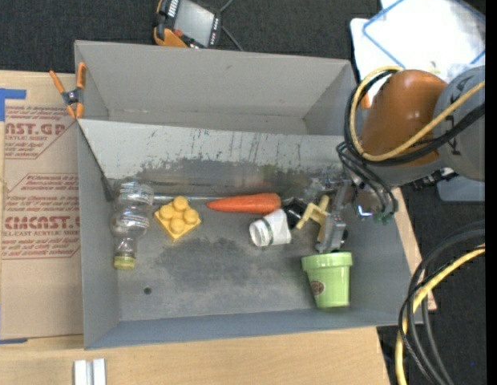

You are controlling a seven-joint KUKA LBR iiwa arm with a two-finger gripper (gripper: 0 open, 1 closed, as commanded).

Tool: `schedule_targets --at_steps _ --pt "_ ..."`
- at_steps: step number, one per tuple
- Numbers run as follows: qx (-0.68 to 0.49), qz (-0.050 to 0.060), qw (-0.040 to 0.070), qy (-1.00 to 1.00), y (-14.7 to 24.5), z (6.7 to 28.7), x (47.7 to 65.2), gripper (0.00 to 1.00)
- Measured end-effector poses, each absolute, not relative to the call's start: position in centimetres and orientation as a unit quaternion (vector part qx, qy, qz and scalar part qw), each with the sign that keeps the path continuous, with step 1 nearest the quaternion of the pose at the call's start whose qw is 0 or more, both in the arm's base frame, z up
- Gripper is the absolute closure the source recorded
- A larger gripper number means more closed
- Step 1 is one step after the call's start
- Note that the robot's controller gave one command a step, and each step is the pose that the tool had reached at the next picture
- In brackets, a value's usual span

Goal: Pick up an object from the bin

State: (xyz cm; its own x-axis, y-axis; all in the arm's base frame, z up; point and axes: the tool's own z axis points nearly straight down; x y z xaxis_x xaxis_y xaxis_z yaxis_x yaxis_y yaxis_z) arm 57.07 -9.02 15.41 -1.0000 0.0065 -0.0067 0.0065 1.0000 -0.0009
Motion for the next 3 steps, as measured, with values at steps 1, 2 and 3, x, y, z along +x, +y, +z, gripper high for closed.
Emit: schedule_targets --at_steps 1,2,3 --pt "-0.19 0.008 0.008 0.982 -10.7 11.2 56.5 0.0" --pt "-0.003 0.0 0.006 1.0 -9.0 13.4 57.1 0.0" --pt "-0.163 0.015 0.015 0.986 -8.2 9.8 56.8 0.0"
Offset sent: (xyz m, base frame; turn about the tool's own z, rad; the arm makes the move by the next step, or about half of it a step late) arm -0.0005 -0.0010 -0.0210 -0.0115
